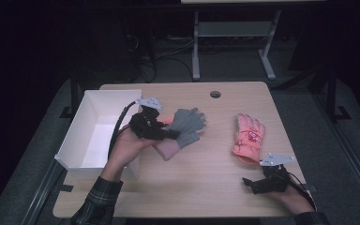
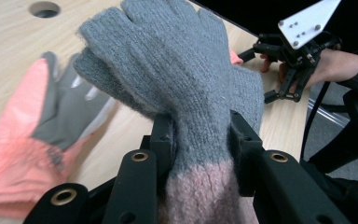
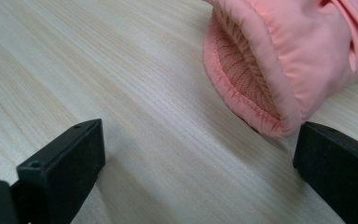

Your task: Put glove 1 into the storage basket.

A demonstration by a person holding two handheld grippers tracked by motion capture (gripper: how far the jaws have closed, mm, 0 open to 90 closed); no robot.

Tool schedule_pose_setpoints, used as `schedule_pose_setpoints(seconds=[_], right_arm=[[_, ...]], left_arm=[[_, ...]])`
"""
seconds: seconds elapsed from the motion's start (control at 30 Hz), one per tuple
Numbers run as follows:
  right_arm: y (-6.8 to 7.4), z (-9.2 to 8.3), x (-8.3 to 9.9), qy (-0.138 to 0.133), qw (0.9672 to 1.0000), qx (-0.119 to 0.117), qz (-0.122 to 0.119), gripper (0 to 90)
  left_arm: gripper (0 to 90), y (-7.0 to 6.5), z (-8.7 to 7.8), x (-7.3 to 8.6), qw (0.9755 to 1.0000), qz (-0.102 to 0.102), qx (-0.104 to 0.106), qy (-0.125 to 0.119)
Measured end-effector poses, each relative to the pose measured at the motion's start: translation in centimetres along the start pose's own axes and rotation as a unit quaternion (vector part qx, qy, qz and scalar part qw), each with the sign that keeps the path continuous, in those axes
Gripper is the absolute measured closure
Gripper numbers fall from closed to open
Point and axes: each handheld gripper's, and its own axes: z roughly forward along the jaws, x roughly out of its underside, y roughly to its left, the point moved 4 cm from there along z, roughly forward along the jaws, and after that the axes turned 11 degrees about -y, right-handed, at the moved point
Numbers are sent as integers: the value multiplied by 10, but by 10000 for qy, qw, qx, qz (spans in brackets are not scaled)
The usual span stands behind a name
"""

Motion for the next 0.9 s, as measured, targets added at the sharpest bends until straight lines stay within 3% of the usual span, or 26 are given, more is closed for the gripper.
schedule_pose_setpoints(seconds=[0.53,0.77,0.9], right_arm=[[0,0,0,2,10000,1,-7,17],[0,0,0,1,10000,1,2,17],[0,0,0,3,10000,1,-8,17]], left_arm=[[681,26,-54,-3,9974,-149,-551,-429],[681,39,-75,1,9945,-246,-857,-555],[681,49,-89,4,9914,-367,-1076,-642]])
